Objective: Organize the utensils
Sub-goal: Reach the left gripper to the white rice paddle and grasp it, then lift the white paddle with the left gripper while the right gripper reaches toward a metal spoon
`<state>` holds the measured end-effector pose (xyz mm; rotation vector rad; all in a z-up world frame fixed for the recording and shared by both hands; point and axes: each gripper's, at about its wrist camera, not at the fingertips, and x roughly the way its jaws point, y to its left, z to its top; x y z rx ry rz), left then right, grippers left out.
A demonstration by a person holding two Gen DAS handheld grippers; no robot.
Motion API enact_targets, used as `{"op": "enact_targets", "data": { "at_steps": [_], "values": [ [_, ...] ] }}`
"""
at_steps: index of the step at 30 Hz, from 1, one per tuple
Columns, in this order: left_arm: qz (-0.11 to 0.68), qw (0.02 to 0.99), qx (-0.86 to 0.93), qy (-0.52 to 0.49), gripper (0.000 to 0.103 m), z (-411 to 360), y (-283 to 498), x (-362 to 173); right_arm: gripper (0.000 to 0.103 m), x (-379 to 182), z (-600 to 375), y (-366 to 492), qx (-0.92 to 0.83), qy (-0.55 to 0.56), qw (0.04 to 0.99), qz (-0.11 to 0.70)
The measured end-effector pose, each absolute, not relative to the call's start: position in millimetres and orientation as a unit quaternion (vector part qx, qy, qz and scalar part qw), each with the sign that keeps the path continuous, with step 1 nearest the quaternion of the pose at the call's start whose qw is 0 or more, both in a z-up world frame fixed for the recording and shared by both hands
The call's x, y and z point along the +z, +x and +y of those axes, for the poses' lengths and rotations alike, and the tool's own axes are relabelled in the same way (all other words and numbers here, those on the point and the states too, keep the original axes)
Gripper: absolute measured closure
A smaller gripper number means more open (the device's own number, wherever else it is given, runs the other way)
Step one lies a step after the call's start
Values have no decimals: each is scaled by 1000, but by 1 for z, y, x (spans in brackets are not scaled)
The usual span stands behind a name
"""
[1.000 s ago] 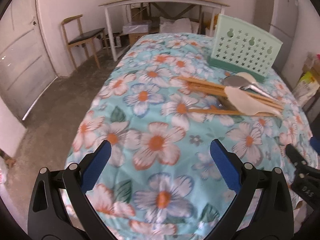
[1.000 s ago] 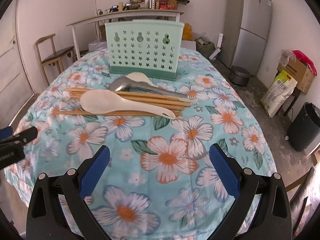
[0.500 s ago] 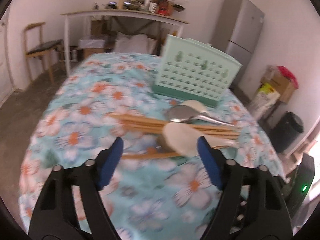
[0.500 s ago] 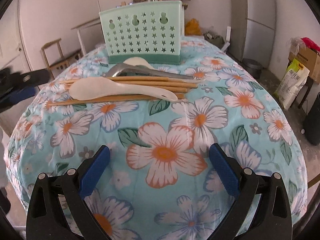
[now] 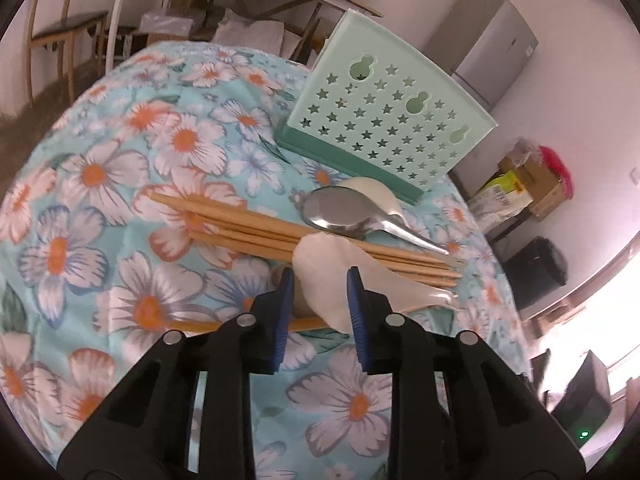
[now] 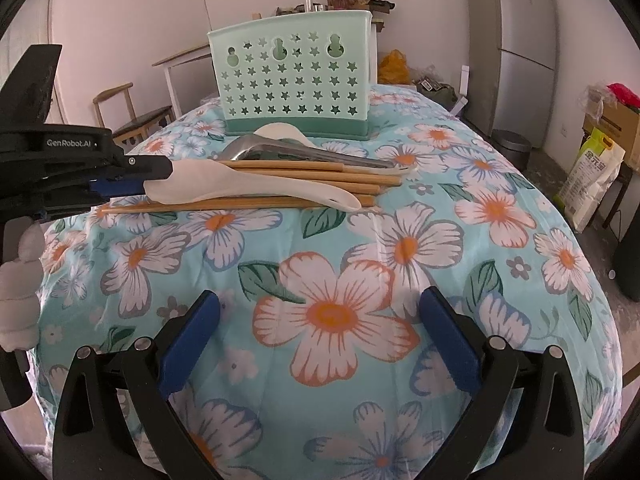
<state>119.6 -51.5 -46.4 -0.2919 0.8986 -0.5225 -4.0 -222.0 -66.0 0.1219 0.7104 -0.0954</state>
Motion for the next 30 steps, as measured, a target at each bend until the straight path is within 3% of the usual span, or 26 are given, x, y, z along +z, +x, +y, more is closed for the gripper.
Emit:
{"op": "enact_targets", "data": {
  "at_steps": [7, 13, 24, 30],
  "values": [
    [456, 842, -246, -152, 79, -56, 129, -60, 5, -66, -222, -3, -48, 59, 935, 347],
    [453, 844, -241, -157, 90, -57, 130, -61, 5, -66, -222, -5, -50, 62, 934, 350],
    [386, 857, -265, -217, 101, 6, 98, -25, 5, -62, -223, -4, -46, 62, 925, 372],
    [328, 873, -250, -262, 101, 63, 84, -8, 6, -38, -221, -10, -37, 61, 930, 361]
  ]
}}
